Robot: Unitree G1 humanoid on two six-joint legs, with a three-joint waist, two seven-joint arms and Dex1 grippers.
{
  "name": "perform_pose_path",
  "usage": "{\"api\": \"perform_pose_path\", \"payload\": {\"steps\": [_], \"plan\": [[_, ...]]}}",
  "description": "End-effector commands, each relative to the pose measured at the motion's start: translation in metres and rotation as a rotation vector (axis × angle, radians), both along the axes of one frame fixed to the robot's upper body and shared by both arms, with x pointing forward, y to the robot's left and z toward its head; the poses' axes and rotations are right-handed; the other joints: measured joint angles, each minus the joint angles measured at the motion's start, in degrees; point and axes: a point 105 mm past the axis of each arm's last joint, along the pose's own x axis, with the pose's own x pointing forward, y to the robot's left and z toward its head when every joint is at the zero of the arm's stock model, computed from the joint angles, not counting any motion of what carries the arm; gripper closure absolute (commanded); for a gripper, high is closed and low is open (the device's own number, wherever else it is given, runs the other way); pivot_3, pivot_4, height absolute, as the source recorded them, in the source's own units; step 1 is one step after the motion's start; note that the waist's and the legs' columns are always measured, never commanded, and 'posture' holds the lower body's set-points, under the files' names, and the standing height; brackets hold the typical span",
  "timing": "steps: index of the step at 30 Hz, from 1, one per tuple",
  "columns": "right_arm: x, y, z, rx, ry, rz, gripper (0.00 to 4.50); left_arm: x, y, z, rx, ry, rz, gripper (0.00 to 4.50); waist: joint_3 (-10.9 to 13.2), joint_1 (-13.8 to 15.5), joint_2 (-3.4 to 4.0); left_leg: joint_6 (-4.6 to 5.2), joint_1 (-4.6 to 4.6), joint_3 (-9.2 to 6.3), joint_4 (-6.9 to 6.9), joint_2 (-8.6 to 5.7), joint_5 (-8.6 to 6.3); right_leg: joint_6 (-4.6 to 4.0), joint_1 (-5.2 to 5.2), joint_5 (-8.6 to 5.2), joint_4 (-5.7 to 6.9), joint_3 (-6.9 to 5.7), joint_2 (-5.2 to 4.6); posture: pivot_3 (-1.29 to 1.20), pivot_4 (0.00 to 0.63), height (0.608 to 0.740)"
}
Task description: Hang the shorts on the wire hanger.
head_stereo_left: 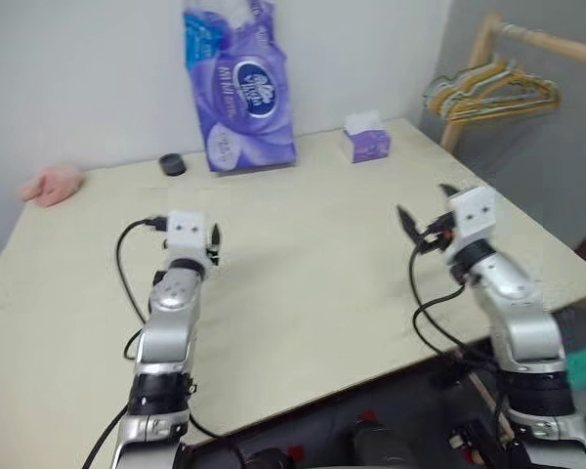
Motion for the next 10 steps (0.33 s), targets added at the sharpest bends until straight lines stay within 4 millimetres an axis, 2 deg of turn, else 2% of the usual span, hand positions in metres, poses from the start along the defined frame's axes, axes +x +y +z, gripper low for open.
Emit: {"api": "perform_pose_path", "payload": {"steps": [1, 4, 7, 10], "plan": [[0.009, 0.018, -0.007, 0.063, -0.016, 0.025, 0.06, -0.019, 0.001, 0.006, -0.044, -0.077, 0.048, 1.74, -0.14, 2.20, -0.19, 0.00, -0.13, -0.01, 0.04, -0.01, 0.00, -0.01, -0.14, 0.00, -0.01, -0.04, -0.01, -0.04, 0.020, 0.740], [0.015, 0.027, -0.023, 0.088, 0.018, 0.022, 0.06, -0.030, 0.000, -0.012, -0.117, -0.038, 0.067, 1.74, -0.35, 5.08, -0.44, -0.02, -0.21, 0.06, 0.03, -0.04, 0.01, -0.10, -0.33, 0.02, -0.03, -0.07, -0.02, 0.00, 0.012, 0.740], [0.017, 0.025, -0.028, 0.080, 0.020, 0.012, 0.06, -0.029, 0.000, -0.016, -0.140, -0.029, 0.065, 1.74, -0.36, 7.16, -0.47, -0.13, -0.25, 0.02, 0.03, -0.04, 0.08, -0.31, -0.35, 0.12, -0.02, -0.18, -0.01, 0.01, 0.008, 0.740], [0.020, 0.019, -0.033, 0.092, 0.029, -0.017, 0.06, -0.028, 0.001, -0.017, -0.157, -0.035, 0.053, 1.74, -0.45, 7.56, -0.50, -0.27, -0.21, -0.02, 0.03, 0.01, 0.17, -0.51, -0.18, 0.25, 0.07, -0.23, 0.05, 0.01, 0.006, 0.740]]}}
